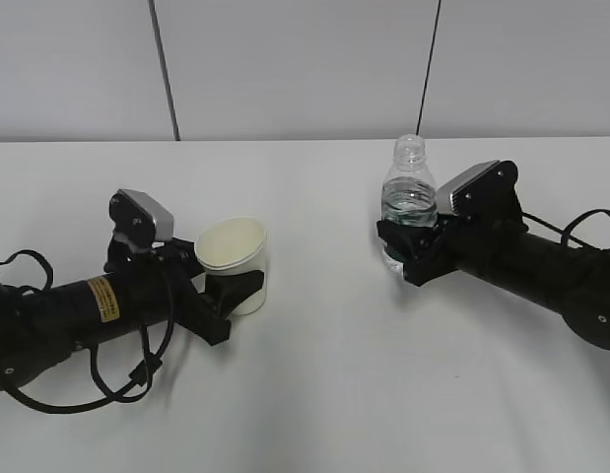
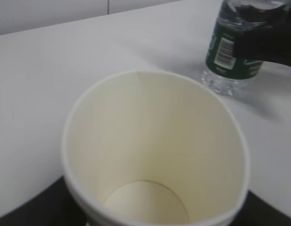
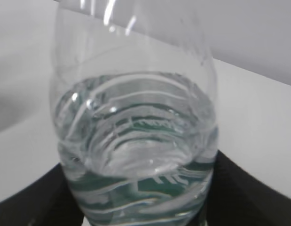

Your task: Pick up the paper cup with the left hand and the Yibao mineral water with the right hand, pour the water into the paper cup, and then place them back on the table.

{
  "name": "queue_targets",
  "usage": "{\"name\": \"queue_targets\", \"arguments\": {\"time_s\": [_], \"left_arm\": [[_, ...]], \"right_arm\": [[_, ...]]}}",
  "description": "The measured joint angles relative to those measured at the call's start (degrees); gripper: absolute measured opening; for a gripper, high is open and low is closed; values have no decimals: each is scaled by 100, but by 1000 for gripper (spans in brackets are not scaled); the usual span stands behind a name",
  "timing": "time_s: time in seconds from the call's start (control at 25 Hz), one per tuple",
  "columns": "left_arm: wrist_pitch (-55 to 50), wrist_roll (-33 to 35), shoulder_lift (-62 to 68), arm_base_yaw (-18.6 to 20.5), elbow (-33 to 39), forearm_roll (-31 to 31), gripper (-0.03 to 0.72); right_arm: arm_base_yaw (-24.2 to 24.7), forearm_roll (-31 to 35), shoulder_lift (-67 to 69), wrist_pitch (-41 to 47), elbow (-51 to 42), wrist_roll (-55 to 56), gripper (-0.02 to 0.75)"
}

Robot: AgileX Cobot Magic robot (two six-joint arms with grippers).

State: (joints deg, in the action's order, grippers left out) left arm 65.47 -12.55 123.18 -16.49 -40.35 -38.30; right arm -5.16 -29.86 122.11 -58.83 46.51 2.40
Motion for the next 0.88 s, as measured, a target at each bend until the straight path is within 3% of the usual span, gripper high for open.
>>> {"name": "queue_targets", "arguments": {"time_s": [0.48,0.88], "left_arm": [[-18,-115,0,-666,-189,17,412],[-26,-168,0,-942,-406,34,412]], "right_arm": [[0,-535,0,140,507,-240,482],[0,-842,0,230,761,-434,481]]}}
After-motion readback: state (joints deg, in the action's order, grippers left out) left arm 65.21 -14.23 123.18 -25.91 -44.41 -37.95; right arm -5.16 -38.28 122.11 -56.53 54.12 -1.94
